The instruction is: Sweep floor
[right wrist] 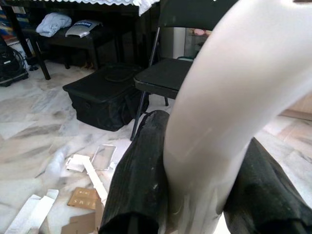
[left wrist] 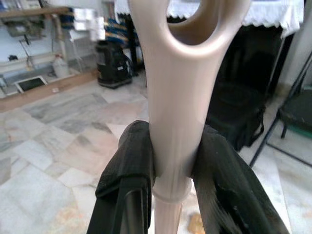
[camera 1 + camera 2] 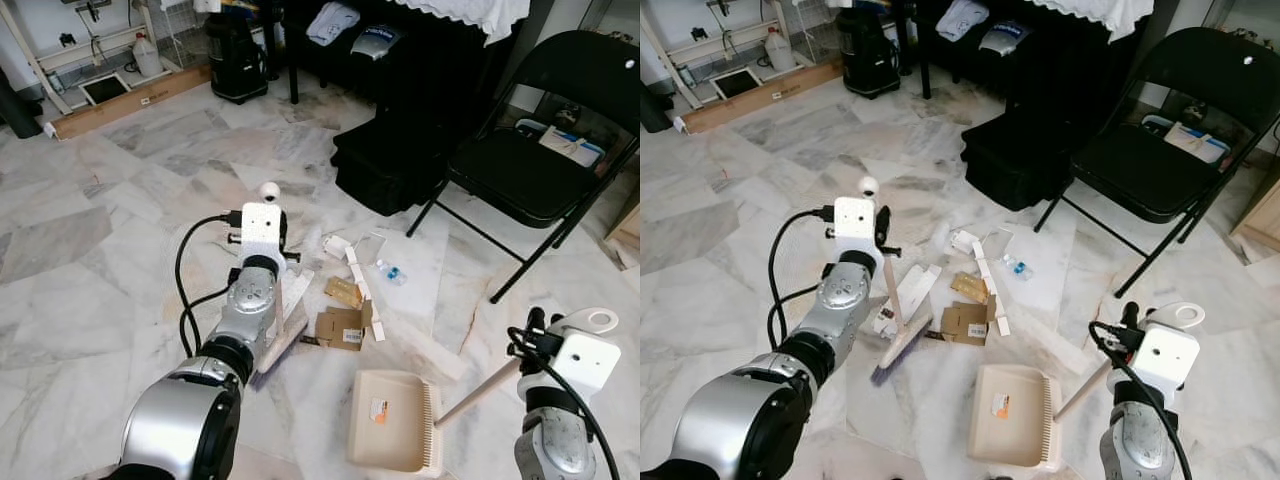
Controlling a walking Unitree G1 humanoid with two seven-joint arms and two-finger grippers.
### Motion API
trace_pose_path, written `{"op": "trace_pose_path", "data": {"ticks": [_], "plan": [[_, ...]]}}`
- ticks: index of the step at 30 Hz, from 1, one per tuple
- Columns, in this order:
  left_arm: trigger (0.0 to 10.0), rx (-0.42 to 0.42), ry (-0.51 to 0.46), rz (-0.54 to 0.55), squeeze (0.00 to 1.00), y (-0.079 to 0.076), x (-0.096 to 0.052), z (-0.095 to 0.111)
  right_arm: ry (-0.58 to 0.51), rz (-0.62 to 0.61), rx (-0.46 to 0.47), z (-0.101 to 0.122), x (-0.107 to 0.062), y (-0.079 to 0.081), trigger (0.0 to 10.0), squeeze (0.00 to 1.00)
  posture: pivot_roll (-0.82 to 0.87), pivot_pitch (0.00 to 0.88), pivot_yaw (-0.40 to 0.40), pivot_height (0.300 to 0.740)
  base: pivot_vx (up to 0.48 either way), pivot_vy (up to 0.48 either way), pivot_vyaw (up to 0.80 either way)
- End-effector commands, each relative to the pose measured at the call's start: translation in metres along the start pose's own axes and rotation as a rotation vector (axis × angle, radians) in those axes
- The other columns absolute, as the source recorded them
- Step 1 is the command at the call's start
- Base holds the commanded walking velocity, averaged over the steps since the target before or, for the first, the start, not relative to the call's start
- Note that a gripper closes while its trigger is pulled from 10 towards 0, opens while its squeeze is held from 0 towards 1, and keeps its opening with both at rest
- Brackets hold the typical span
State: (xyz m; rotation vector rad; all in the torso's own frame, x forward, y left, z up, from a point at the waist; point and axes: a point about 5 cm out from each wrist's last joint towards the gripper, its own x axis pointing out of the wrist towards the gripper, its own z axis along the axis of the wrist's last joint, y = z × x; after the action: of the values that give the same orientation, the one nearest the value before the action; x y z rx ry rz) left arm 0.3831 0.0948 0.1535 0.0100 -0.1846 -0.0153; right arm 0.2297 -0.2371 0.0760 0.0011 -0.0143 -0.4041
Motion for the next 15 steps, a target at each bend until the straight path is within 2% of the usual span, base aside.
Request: {"op": "trace_pose_path", "data": {"ticks": [1, 5, 10, 15], "plan": [[10.0, -0.016, -0.047, 0.016, 0.0, -0.001, 0.004, 0.01, -0.043, -0.002, 0.003, 0.009, -0.001, -0.001, 10.0, 0.0, -0.27, 0.128, 0.019, 0.74, 0.0, 0.0, 0.0], [10.0, -0.065, 0.017, 0.053, 0.0, 0.0, 0.001, 0.0, -0.045, -0.002, 0.003, 0.01, -0.003, -0.001, 10.0, 0.0, -0.28, 0.133, 0.018, 0.74, 0.0, 0.0, 0.0], [10.0, -0.006, 0.084, -0.006, 0.0, -0.012, -0.003, -0.01, -0.044, -0.003, 0.001, 0.01, -0.004, -0.002, 10.0, 0.0, -0.3, 0.139, 0.018, 0.74, 0.0, 0.0, 0.0], [10.0, 0.013, 0.195, -0.145, 0.0, -0.033, -0.008, -0.021, -0.041, -0.016, -0.009, 0.01, -0.009, -0.008, 10.0, 0.0, -0.31, 0.152, 0.021, 0.74, 0.0, 0.0, 0.0]]}}
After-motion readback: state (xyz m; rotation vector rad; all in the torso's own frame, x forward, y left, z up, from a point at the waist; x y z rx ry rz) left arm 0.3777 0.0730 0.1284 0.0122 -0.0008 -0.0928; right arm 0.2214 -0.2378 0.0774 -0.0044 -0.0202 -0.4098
